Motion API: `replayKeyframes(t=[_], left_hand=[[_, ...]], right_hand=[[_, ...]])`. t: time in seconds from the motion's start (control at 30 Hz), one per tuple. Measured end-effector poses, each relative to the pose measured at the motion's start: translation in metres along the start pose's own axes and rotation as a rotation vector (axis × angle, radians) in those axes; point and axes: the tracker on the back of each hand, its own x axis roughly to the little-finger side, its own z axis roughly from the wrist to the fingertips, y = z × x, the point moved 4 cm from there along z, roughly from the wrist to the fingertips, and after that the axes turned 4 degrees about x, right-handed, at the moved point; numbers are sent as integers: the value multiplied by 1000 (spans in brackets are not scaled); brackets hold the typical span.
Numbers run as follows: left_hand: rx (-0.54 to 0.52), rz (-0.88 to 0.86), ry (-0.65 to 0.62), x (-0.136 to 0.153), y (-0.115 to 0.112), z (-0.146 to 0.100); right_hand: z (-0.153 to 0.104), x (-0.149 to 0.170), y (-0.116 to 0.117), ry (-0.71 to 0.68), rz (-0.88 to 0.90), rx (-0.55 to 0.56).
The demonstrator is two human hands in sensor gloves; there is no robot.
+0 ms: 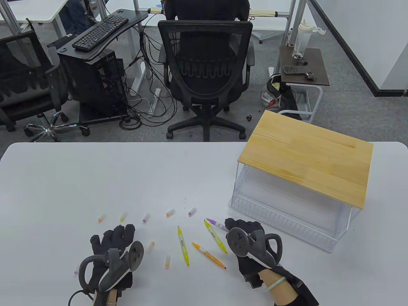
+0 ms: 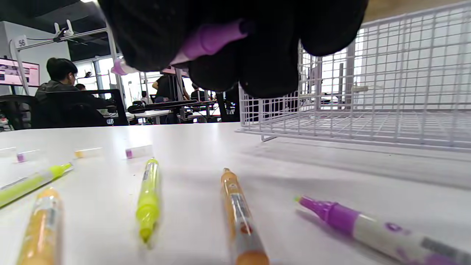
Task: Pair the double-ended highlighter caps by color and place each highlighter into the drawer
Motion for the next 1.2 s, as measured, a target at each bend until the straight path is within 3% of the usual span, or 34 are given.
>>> replayKeyframes(t=[0.2,0.37,0.57,0.9,1.0,1.2], left_hand=[[61,-28,3,-2,-6,7],[98,-61,97,1,-1,30],[292,138,224,6,-18,73],[466,285,249,-6,-51,101],[485,321,253,-9,-60,105],[417,410,260,-15,-60,105]], right_hand=[[-6,-4,-9,-41,-2,25],[-12,-6,-21,-67,15,55],[-15,-3,-32,-97,65,61],[-13,2,-31,-101,96,36],[-13,1,-31,-102,90,38],[-12,0,-29,-104,92,30]])
